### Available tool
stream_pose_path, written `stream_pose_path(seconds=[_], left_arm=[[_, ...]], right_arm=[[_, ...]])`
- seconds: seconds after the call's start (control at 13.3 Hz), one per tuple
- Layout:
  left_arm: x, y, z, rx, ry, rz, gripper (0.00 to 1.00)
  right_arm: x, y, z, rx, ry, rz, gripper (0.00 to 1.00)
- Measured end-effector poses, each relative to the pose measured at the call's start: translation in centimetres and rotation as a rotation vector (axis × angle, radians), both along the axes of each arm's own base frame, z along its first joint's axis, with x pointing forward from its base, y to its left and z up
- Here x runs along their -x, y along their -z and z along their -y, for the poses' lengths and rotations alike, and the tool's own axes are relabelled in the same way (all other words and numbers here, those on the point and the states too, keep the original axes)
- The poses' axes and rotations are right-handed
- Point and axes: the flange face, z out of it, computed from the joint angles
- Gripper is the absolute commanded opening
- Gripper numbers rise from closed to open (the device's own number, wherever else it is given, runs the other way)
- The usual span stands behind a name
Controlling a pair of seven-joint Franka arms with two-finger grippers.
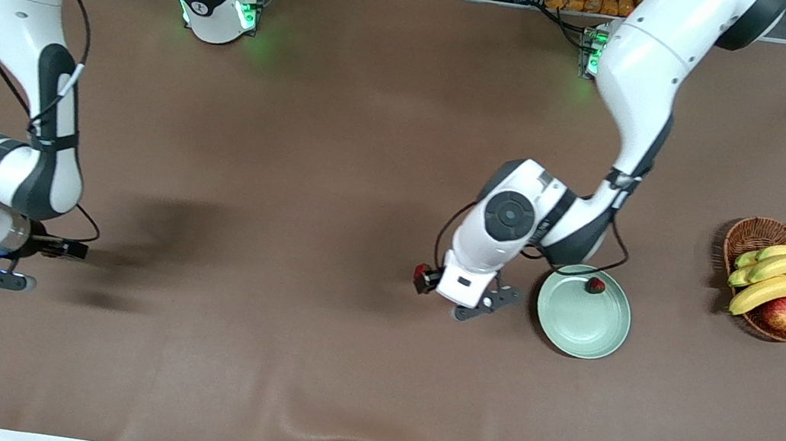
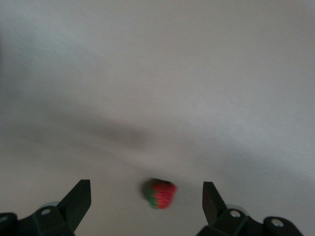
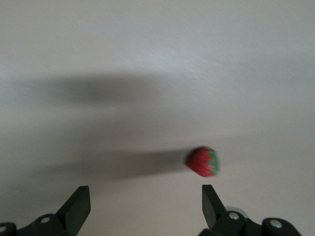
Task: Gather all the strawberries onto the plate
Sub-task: 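Grasp the strawberry with the left gripper while the right gripper reaches another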
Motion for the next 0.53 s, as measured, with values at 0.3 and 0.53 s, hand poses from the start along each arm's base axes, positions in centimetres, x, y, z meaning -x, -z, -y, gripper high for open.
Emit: stream_pose_path(seconds=[0.3,0.53], left_arm=[[1.8,4.8,3.0,0.032,-0.002,0.020,0.91],[2.6,6.7,3.6,0.009,0.015,0.018,0.78]], right_arm=[[1.2,0.5,4.2,0.000,0.005,0.004,1.00],[1.0,1.2,4.2,0.002,-0.162,0.013,1.00]])
